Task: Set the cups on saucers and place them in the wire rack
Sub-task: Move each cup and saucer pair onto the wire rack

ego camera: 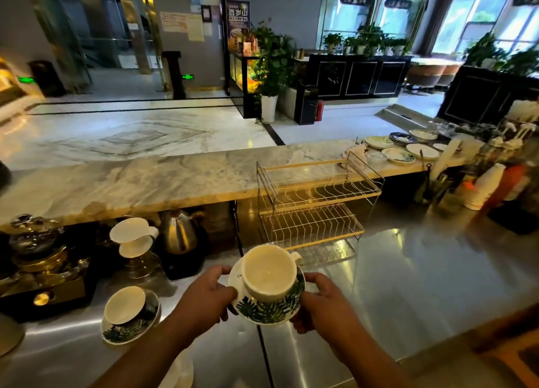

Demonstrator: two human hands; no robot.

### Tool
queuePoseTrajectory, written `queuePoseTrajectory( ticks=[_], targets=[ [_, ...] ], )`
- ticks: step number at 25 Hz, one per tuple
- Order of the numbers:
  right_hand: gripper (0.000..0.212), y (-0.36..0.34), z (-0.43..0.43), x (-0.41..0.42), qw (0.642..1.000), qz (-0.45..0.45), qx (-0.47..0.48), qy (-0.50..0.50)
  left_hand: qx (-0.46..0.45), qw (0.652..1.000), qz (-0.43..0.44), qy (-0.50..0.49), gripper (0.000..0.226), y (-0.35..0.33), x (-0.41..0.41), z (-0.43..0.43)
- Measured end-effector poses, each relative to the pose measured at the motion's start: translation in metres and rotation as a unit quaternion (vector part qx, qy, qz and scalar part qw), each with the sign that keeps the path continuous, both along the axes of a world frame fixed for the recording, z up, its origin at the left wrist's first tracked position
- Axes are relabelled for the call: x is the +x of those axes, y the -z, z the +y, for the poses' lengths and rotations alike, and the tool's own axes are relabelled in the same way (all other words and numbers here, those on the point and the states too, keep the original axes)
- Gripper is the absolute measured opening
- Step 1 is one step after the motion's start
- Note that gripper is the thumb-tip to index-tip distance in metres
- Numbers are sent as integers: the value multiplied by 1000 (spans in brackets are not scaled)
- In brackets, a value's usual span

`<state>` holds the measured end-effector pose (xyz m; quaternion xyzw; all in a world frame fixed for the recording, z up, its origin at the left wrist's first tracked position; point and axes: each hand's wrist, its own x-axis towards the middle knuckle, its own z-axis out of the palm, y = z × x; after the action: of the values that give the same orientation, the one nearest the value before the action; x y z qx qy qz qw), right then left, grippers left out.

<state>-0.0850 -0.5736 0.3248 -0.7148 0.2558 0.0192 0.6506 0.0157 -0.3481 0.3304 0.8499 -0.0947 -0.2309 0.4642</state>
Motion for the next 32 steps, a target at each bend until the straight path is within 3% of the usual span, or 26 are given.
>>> queuePoseTrajectory(
  ticks=[2,12,24,32],
  targets=[
    [24,2,-93,-5,999,11,2,-53,-7,999,0,-35,36,7,-12,-90],
    [30,2,-165,16,997,28,-10,-70,-8,998,16,-59,36,6,-3,-156],
    [30,2,-202,63,999,31,-26,-17,-30,999,-2,15,33,11,66,-196],
    [28,2,-258,113,999,3,-1,-49,-37,998,9,-42,34,8,99,-246]
  ],
)
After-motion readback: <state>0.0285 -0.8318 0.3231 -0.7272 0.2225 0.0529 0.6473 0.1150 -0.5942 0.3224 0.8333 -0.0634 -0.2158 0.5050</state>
